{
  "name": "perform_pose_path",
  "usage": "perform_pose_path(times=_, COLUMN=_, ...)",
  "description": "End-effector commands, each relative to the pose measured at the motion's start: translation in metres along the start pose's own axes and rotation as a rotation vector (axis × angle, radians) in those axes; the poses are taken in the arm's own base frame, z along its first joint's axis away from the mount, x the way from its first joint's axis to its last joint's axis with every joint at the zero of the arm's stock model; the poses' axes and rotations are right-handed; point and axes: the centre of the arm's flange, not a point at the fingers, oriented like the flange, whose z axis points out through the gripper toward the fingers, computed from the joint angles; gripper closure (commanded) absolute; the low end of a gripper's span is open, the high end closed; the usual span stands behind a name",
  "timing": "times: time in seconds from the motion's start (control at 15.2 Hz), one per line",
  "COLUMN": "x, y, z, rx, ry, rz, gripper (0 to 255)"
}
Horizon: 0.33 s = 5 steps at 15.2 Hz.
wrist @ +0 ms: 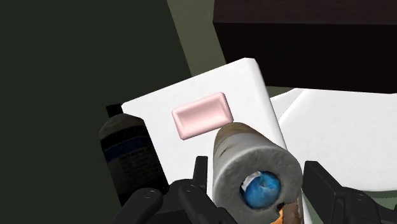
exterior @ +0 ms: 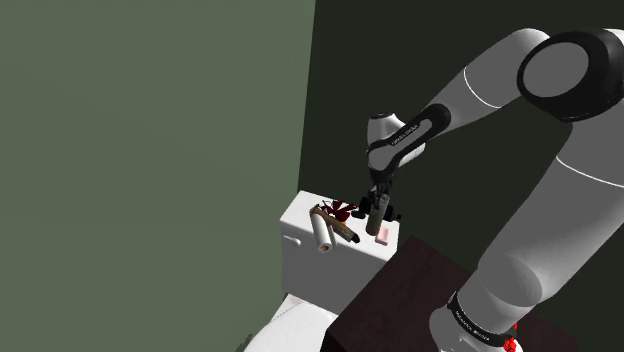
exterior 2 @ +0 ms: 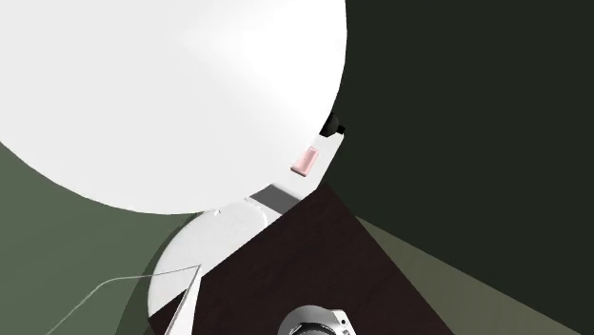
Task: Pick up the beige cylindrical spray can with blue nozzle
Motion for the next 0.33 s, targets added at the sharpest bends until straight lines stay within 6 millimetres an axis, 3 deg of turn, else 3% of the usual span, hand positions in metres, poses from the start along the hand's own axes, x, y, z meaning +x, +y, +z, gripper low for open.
perform_pose_path(times=0.0, x=-0.002, y=0.002, z=-0.011, rx=0.000, ry=0.000, rz=0.000, gripper=255)
perform_pose_path(times=0.26, x=-0.004, y=0.003, z=-0.022, rx=0.000, ry=0.000, rz=0.000, gripper=255)
